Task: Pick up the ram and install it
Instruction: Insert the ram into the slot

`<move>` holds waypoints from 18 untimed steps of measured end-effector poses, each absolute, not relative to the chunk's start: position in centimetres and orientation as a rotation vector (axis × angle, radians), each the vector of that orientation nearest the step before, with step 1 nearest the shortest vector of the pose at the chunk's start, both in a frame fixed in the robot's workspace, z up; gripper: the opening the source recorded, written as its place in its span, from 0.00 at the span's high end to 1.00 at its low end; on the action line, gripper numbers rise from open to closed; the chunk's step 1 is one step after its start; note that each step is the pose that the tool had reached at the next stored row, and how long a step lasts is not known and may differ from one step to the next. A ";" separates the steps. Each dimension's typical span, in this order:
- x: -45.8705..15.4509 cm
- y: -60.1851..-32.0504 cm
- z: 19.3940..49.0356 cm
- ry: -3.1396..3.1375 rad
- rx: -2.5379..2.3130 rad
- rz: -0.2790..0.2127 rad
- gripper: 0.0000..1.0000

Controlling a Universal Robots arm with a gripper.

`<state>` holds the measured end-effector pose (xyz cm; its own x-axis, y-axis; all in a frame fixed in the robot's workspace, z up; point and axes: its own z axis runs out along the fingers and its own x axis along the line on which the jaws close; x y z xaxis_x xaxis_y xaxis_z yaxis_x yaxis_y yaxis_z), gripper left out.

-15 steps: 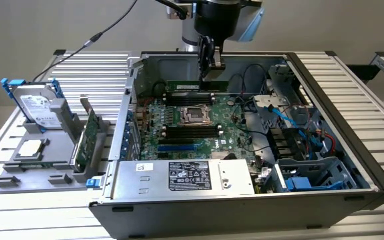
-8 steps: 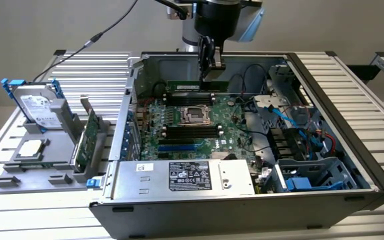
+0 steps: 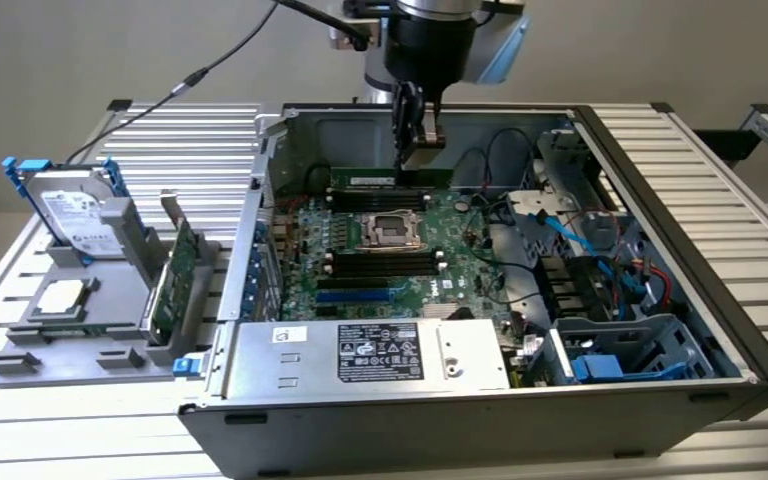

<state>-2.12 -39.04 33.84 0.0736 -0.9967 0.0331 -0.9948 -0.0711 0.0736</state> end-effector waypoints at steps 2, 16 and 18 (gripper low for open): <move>-2.3 -39.0 33.5 -2.087 2.244 -0.040 0.86; -2.3 -39.8 30.9 -2.088 2.245 -0.038 0.86; -2.3 -39.9 30.6 -2.088 2.245 -0.038 0.86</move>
<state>-2.31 -39.91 30.58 0.0733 -0.9968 0.0333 -0.9949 -0.0708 0.0718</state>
